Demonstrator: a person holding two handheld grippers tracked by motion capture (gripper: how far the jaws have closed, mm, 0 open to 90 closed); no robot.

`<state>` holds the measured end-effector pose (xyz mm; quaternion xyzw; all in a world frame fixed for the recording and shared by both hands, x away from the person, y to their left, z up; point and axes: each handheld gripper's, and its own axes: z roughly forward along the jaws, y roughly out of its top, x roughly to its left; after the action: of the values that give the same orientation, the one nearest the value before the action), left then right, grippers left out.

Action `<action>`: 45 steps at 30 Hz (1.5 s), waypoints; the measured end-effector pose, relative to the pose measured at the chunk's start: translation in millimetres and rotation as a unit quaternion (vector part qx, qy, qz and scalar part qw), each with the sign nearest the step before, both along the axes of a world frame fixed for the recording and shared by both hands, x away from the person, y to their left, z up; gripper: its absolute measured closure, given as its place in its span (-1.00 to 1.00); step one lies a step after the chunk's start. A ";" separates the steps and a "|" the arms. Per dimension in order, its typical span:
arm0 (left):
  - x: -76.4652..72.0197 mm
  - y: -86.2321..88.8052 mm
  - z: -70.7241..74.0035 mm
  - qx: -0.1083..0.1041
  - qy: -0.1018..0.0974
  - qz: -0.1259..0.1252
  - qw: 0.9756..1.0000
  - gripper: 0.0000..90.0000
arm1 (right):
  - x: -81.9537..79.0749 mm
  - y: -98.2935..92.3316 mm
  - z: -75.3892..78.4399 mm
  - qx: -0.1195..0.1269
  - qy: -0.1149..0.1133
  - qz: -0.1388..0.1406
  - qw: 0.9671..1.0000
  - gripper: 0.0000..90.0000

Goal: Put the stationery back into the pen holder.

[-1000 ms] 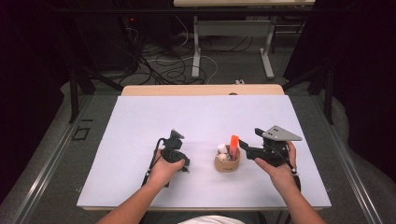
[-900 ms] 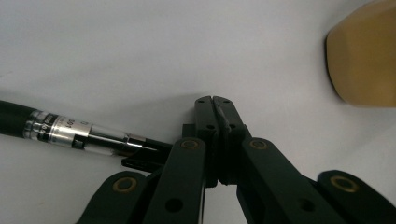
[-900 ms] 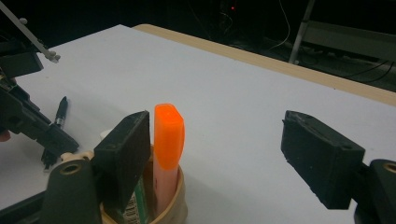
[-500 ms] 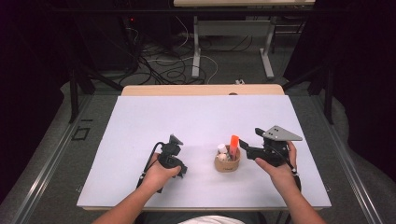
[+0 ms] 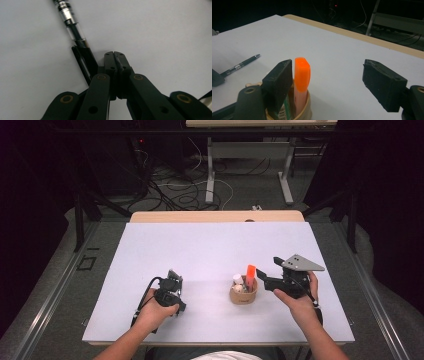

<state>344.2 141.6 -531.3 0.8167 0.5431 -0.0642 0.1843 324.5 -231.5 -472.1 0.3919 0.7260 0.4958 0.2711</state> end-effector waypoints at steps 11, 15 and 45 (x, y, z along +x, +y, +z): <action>1.2 19.0 1.3 0.016 -0.012 0.012 1.000 1.00 | 0.2 -3.0 0.4 -0.001 -0.003 0.002 1.000 -0.46; 0.8 20.9 3.4 0.004 -0.014 0.014 1.000 0.99 | -0.4 -3.1 0.9 -0.002 -0.003 0.003 1.000 -0.46; 15.2 30.8 10.1 0.015 -0.091 0.026 0.995 0.12 | 0.5 -2.2 -0.2 0.005 0.022 0.006 1.000 -0.48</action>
<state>359.4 172.4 -521.1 0.8072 0.5463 0.0237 0.2223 325.0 -233.7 -472.4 0.3999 0.7314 0.4924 0.2504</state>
